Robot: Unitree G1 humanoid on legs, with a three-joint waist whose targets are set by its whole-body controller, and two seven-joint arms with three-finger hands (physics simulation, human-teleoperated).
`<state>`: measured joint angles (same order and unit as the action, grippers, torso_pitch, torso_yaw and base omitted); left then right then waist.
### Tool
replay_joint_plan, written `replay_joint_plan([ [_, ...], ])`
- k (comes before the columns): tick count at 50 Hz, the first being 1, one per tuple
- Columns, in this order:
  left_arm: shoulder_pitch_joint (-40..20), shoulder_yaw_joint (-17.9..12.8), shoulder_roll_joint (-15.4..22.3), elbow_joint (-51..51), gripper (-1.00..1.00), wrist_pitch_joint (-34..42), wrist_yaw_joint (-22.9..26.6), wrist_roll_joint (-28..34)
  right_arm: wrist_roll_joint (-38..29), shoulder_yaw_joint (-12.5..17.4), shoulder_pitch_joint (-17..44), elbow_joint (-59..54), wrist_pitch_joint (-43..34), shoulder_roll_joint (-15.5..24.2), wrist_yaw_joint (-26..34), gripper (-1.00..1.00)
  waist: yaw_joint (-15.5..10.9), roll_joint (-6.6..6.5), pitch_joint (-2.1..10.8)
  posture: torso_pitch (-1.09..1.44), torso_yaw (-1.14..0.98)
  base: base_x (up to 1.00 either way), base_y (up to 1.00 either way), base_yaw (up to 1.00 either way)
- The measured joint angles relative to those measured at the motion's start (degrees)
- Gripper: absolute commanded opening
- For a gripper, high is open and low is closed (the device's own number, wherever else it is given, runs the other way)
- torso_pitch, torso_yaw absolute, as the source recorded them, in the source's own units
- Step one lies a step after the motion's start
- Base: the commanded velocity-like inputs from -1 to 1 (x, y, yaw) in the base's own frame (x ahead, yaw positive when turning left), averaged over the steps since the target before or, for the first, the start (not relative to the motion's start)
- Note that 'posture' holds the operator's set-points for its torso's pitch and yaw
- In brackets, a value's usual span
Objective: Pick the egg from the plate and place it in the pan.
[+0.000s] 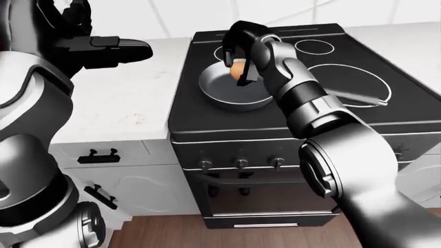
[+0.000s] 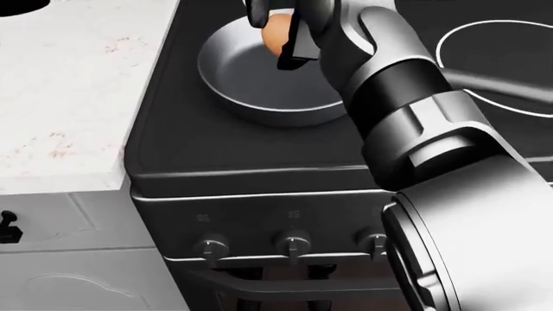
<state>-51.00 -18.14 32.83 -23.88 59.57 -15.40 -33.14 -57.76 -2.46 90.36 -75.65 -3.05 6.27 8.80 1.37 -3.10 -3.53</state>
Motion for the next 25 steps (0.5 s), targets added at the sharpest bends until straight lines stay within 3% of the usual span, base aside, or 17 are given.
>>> replay_joint_plan([
  [25,-0.12,-0.12,0.67,0.16,1.0,-0.16,-0.55,-0.99,0.21,0.4,-1.7,-1.27,-0.35,-0.51,-2.96,-1.0,-0.07,-0.09,0.02,0.0,0.0,0.0,0.0,0.0],
])
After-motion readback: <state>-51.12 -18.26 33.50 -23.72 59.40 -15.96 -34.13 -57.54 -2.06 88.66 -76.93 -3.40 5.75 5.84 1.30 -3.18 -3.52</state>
